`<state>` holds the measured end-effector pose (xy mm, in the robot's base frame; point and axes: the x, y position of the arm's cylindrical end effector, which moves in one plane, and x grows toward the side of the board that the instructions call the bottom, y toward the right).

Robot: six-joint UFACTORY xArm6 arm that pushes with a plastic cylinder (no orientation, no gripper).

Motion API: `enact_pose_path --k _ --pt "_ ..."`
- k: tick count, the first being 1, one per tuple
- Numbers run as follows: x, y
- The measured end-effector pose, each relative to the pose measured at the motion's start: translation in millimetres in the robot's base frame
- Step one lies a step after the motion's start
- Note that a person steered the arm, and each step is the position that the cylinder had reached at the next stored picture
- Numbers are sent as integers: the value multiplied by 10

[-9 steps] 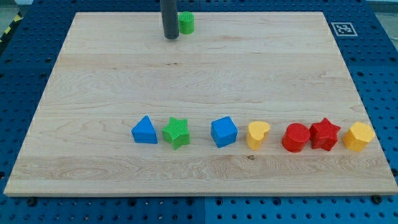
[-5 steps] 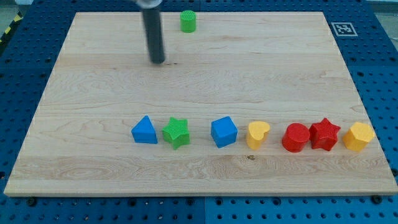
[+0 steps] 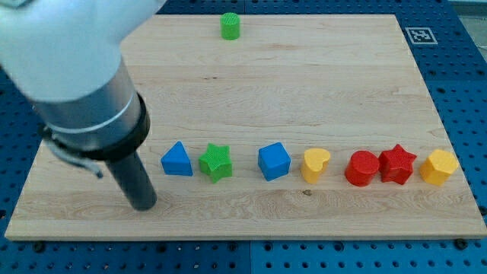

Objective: Slide the triangle into the green circle

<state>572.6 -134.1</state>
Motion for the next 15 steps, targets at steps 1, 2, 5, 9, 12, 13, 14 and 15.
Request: enact_pose_path --k 1,2,5,9,12,13,14,15 --pt "-211 46" --pt "-310 189" --pt "-713 940" --pt "-1176 897" --pt "-1779 760" --pt "-1795 688" --pt "-1464 542" --pt "-1510 134"
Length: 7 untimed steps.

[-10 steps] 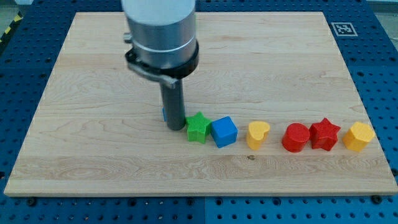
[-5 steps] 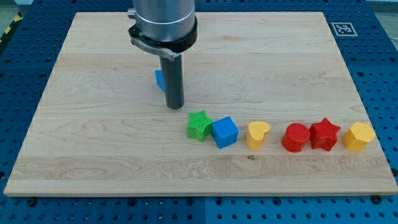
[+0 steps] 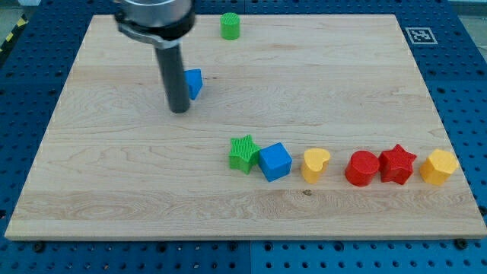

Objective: Slide the triangle into the green circle

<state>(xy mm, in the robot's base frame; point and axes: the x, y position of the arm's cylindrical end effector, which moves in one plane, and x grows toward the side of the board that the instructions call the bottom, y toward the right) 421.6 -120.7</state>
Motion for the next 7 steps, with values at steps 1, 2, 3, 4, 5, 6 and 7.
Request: enact_pose_path --k 1,2,3,4,5,6,7 --pt "-168 -6" --pt "-261 249" --pt "-389 531" --pt "-589 563" --pt "-766 568" --pt "-885 684" --pt "-1060 836"
